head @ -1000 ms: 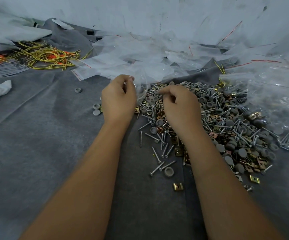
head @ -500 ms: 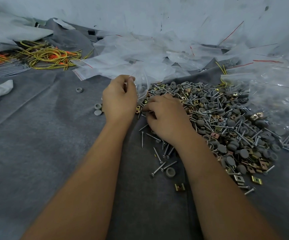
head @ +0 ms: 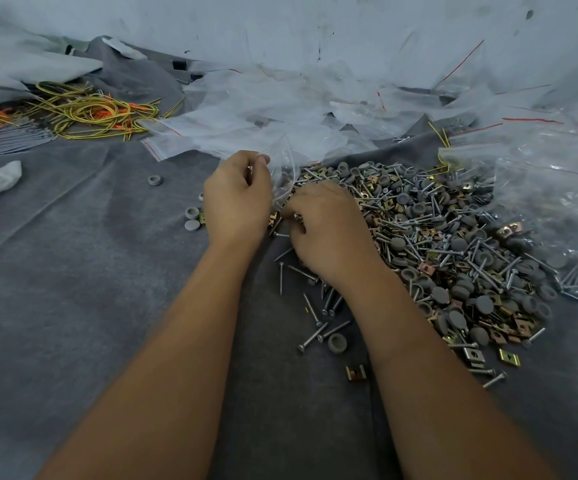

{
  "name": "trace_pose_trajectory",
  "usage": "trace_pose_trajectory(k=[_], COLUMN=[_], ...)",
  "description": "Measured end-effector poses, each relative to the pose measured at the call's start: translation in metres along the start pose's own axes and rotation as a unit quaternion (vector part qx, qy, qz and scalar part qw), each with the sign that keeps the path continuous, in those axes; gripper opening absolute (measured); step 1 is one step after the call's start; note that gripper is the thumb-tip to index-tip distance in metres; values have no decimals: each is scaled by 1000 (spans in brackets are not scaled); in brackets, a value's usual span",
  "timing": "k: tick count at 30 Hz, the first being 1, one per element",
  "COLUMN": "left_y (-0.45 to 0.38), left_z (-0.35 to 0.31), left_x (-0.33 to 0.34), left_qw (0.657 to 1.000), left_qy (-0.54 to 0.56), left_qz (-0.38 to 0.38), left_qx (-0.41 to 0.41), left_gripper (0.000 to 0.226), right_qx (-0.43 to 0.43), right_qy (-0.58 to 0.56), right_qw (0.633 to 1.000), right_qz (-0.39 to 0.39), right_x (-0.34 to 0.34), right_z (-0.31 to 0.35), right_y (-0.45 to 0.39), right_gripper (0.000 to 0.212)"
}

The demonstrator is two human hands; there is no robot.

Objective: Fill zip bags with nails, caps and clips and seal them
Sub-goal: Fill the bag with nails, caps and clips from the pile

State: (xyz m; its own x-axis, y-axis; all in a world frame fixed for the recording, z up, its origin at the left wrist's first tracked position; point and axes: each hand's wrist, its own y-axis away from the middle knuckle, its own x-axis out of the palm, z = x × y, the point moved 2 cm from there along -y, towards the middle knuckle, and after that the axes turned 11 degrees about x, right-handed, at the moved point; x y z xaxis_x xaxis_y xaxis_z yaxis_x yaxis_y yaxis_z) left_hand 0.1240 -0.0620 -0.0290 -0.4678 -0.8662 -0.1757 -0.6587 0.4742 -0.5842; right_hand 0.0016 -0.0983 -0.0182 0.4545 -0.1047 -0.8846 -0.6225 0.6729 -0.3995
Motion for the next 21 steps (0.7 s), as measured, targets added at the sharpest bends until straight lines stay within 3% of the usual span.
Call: trace_pose_trajectory(k=[9, 14, 21], left_y=[2, 5, 6], left_z=[-3, -6, -5], left_x=[0, 3, 4], left_qw=[999, 994, 990], left_qy=[-11, -45, -52], left_qz=[35, 81, 108], left_qx=[10, 56, 71], left_gripper=[19, 21, 22], right_qx=[128, 106, 75], right_qy=[-218, -221, -143], right_qw=[959, 948, 973], right_qz=[-127, -204, -168], right_x=[-10, -15, -7], right_z=[-12, -11, -13], right_y=[-1, 1, -1], right_gripper=[5, 7, 10])
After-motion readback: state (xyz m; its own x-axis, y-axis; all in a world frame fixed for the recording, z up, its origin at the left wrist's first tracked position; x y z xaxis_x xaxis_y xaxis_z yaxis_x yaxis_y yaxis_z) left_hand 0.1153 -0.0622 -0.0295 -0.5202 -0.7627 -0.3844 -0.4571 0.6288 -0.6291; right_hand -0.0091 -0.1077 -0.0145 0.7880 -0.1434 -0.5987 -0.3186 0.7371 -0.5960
